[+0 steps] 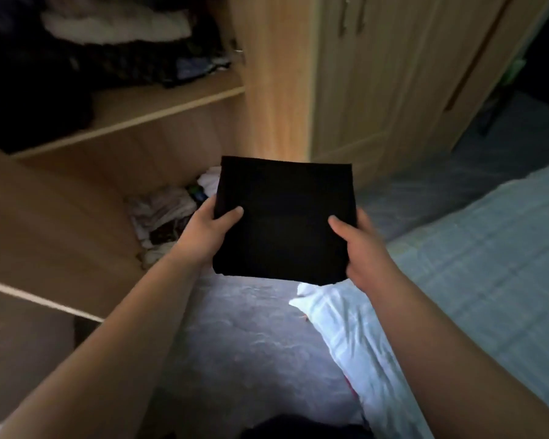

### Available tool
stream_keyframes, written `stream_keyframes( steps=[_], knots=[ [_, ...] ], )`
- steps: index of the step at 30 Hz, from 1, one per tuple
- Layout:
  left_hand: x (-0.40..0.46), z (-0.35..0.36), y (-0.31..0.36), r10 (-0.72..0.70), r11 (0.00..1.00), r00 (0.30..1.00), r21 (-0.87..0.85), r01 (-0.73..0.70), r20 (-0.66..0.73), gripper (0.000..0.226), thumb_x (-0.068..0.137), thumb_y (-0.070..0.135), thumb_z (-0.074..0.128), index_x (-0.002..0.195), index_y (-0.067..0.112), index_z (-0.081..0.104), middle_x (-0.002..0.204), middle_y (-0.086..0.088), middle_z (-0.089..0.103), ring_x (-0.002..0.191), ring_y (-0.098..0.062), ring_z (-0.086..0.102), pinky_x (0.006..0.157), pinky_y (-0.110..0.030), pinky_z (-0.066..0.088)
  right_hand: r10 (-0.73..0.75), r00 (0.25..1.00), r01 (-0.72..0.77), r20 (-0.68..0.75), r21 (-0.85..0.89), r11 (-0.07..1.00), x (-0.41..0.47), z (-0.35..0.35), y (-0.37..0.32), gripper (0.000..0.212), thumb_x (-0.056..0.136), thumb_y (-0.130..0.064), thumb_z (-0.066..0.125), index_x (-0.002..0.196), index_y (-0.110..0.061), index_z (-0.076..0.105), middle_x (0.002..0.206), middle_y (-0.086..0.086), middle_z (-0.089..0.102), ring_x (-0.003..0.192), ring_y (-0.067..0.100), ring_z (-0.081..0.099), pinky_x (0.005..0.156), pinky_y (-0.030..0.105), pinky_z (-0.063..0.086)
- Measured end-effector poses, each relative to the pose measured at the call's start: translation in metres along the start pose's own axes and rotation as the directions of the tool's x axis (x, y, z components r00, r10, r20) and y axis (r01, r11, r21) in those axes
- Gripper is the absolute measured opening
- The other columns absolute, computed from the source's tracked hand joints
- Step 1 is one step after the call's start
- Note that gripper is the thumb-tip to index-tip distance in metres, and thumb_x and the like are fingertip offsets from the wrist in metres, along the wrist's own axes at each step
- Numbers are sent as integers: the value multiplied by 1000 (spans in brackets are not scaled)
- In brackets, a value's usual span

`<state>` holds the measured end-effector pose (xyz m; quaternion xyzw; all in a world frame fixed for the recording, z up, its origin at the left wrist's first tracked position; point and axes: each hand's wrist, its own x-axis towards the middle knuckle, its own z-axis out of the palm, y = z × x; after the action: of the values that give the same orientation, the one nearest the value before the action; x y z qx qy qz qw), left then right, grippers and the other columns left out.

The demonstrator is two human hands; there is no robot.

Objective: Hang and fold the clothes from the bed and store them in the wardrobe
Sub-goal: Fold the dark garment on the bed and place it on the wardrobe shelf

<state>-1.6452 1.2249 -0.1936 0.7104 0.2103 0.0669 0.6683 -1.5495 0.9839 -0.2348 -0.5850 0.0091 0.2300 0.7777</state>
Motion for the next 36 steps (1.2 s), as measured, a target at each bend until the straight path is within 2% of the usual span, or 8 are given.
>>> stream_keyframes(
  steps=[5,10,13,22,26,29,32,36],
  knots=[
    [-37,-131,10,25,990,979,-128,-52,-201,27,97,18,63,123,25,61,118,1,72,109,-20,69,91,-38,56,-53,982,75,182,-112,991,2,140,7,36,94,-19,69,122,-40,62,123,-9,70,114,15,67,96,43,55],
    [-52,-213,20,22,973,937,-208,-100,-349,27,96,11,63,121,20,63,118,-4,72,110,-24,68,99,-48,52,-52,946,122,319,-202,972,15,235,7,44,95,-23,69,136,-34,56,123,-14,69,111,8,67,98,40,55],
    [-41,-244,29,16,968,908,-221,-118,-418,25,95,11,63,119,20,64,116,-5,73,108,-25,69,99,-49,52,-49,933,128,356,-203,971,36,274,2,46,94,-22,69,137,-31,56,124,-11,69,112,10,67,99,42,55],
    [66,-303,50,26,963,860,-219,-159,-509,34,93,26,68,126,32,62,120,4,71,109,-23,69,97,-50,53,-22,880,100,474,-140,985,168,364,-21,31,94,-13,69,117,-33,63,117,-5,73,109,16,69,93,41,56],
    [120,-328,65,1,949,796,-250,-191,-605,37,91,26,70,126,32,61,119,5,72,108,-21,70,97,-49,53,12,858,75,514,-148,986,238,415,-34,40,93,-13,70,129,-27,60,120,-3,72,111,18,69,92,42,57],
    [152,-351,76,1,945,762,-249,-213,-648,42,87,27,72,128,30,61,122,3,71,111,-23,68,98,-50,52,12,837,89,547,-158,983,276,454,-43,40,94,-11,68,129,-28,60,119,-5,71,110,16,68,90,39,57],
    [180,-381,90,3,946,716,-230,-229,-699,33,91,23,69,122,32,63,118,5,72,108,-20,69,97,-47,53,11,807,82,591,-131,988,309,495,-50,44,93,-7,67,132,-25,59,120,-4,71,108,14,70,87,36,58],
    [222,-427,106,8,950,633,-191,-245,-774,31,91,21,69,121,26,66,113,2,74,102,-21,71,95,-48,54,20,784,56,621,-103,993,348,556,-49,42,93,-6,67,130,-26,60,122,-1,70,109,18,69,92,43,58]
  ],
)
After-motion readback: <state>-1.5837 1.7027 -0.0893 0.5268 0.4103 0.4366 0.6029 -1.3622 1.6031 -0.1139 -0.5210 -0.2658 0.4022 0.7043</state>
